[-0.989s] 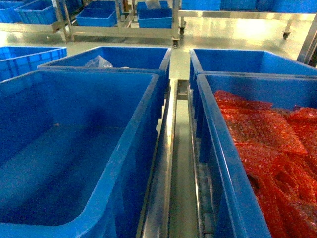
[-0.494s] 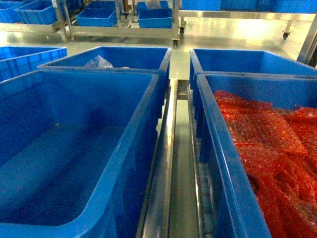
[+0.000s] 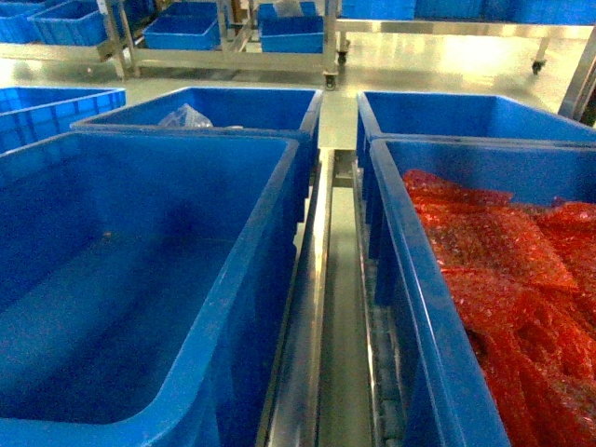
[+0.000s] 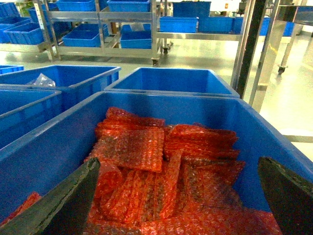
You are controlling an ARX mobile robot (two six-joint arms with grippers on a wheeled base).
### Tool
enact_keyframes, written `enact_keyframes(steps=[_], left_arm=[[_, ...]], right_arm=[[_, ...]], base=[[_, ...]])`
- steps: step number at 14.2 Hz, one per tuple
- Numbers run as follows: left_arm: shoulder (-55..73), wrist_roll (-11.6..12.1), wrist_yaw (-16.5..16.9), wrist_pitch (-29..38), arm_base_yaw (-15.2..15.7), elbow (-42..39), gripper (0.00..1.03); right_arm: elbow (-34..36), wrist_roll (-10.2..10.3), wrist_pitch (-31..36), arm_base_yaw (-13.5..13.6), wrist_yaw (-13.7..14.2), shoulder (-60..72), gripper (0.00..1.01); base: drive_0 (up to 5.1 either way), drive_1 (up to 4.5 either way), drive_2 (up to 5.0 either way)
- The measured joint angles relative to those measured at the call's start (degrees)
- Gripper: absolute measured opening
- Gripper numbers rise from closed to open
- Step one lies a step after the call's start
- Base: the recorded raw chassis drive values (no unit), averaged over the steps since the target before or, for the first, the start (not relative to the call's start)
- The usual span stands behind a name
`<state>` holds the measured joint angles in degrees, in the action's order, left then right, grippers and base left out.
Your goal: Pick blue part to blue bin on bottom shelf
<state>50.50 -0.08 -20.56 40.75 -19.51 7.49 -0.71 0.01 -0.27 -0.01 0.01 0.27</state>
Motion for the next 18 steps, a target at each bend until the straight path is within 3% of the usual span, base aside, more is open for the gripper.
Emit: enact_keyframes(steps=[10, 11, 12, 13, 15, 17, 18], left_arm=[[0.0, -0.02, -0.02, -0.04, 0.0, 0.0, 0.44], [-0.37, -2.08, -8.39, -7.8, -2.34, 1.92, 0.44], [0.55, -3.06, -15.39, -9.31, -3.06, 2.64, 0.44], [1.77, -3.26, -17.99, -8.11, -2.27, 3.39, 0.44], [5.09, -3.08, -16.74, -5.01, -0.33, 5.97, 0.44], [16.17, -1.79, -10.62, 2.05, 3.3, 13.68, 0.44], [20.68, -1.79, -9.2, 3.45, 3.76, 16.33, 0.44]], right_arm=[[0.0, 0.0, 0.0, 0.0, 0.0, 0.0, 0.98], [0.0, 0.0, -0.02, 0.0, 0.0, 0.0, 0.98], [0.0, 0.0, 0.0, 0.0, -0.02, 0.0, 0.98], [0.0, 0.0, -0.02, 0.0, 0.0, 0.0, 0.98], [0.0, 0.0, 0.0, 0.0, 0.0, 0.0, 0.98], [0.0, 0.0, 0.0, 0.0, 0.0, 0.0, 0.98], [0.0, 0.0, 0.0, 0.0, 0.0, 0.0, 0.98]], base=[[0.0, 0.0, 0.0], [0.0, 0.0, 0.0], [0.0, 0.0, 0.0], [0.0, 0.0, 0.0], [0.0, 0.0, 0.0], [0.0, 0.0, 0.0], [0.0, 0.0, 0.0]])
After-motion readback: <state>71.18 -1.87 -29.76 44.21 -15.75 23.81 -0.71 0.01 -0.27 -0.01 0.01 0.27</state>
